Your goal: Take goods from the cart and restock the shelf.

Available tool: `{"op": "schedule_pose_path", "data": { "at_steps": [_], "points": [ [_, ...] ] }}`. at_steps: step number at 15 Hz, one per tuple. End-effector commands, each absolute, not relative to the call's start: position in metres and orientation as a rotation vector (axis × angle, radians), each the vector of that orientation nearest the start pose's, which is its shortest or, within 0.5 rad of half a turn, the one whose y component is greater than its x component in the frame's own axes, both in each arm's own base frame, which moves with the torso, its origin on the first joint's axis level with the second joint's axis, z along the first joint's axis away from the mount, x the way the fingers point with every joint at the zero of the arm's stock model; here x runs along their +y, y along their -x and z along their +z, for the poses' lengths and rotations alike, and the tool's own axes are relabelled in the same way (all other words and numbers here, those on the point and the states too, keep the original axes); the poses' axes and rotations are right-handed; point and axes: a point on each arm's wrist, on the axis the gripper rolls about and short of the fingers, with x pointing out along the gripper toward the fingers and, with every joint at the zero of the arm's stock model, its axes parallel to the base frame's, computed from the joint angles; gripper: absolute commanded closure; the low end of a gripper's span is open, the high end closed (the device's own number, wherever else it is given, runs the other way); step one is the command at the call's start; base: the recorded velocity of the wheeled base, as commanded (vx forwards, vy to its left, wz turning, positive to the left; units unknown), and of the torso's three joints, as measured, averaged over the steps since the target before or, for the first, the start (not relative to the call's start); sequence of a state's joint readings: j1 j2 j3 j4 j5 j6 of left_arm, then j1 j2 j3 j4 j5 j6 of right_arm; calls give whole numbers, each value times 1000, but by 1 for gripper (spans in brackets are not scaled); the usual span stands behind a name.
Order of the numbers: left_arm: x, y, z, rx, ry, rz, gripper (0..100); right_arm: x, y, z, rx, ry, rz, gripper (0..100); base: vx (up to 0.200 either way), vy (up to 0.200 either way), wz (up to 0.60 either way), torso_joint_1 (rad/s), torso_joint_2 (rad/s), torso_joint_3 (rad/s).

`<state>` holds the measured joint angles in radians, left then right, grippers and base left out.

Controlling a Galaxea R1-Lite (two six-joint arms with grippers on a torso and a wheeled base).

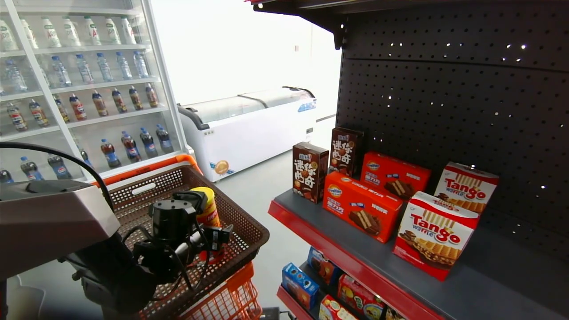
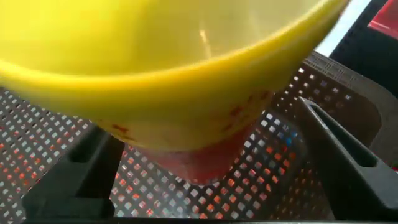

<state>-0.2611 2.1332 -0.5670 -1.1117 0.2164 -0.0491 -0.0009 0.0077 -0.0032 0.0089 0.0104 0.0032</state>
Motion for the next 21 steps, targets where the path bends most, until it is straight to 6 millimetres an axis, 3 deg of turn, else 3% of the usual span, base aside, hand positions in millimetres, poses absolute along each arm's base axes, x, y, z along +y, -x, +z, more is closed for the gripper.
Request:
{"op": "schedule_pose_path", "data": {
  "at_steps": [1, 7, 8, 13, 17, 18, 21],
  "points": [
    [-79, -317, 33, 451, -64, -30, 0, 0, 22, 76, 15, -3, 9, 0, 0, 0, 0, 0, 0, 0],
    [-74, -315, 30, 463, -70, 16, 0, 0, 22, 76, 15, -3, 9, 0, 0, 0, 0, 0, 0, 0],
    [-74, -316, 31, 460, -68, 18, 100, 0, 22, 76, 15, -3, 11, 0, 0, 0, 0, 0, 0, 0],
    [-74, -313, 32, 463, -66, 12, 100, 0, 22, 76, 15, -3, 9, 0, 0, 0, 0, 0, 0, 0],
    [-77, -319, 65, 363, -50, 3, 100, 0, 22, 76, 15, -3, 11, 0, 0, 0, 0, 0, 0, 0],
    [-78, -316, 70, 373, -59, -3, 100, 0, 22, 76, 15, -3, 11, 0, 0, 0, 0, 0, 0, 0],
    [-79, -305, 108, 344, -52, -87, 100, 0, 22, 76, 15, -3, 11, 0, 0, 0, 0, 0, 0, 0]
  ]
}}
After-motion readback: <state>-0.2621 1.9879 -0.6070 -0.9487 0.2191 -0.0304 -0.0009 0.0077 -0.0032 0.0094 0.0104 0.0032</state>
